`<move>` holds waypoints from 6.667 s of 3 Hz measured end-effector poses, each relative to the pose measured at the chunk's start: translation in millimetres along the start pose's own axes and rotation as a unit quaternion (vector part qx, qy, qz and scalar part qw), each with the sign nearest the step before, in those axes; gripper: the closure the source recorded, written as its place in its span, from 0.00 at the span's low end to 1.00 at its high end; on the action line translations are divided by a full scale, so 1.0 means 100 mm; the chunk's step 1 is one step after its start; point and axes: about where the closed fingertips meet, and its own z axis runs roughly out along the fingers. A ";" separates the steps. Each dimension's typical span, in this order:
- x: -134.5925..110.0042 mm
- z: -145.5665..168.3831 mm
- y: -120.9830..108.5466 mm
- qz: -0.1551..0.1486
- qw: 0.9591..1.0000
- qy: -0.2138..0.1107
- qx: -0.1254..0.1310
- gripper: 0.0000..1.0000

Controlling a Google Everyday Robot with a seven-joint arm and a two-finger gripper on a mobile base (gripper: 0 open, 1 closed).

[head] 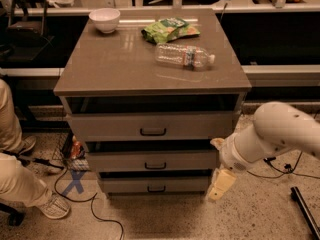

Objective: Open middle drawer

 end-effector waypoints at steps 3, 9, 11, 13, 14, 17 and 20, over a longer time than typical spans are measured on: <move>0.09 0.74 -0.20 -0.025 0.999 -0.001 0.036 0.00; 0.14 2.24 -1.11 -0.162 0.983 -0.029 0.082 0.00; 0.09 2.50 -1.39 -0.193 0.978 -0.052 0.064 0.18; 0.30 2.57 -1.46 -0.168 0.981 -0.064 0.068 0.64; 0.29 2.54 -1.46 -0.168 0.981 -0.064 0.068 0.87; 0.23 2.44 -1.46 -0.168 0.981 -0.064 0.068 0.86; 0.23 2.44 -1.46 -0.168 0.981 -0.064 0.068 0.16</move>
Offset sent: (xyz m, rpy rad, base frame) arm 0.0090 0.0171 -0.0610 -0.0314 -0.0233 0.0232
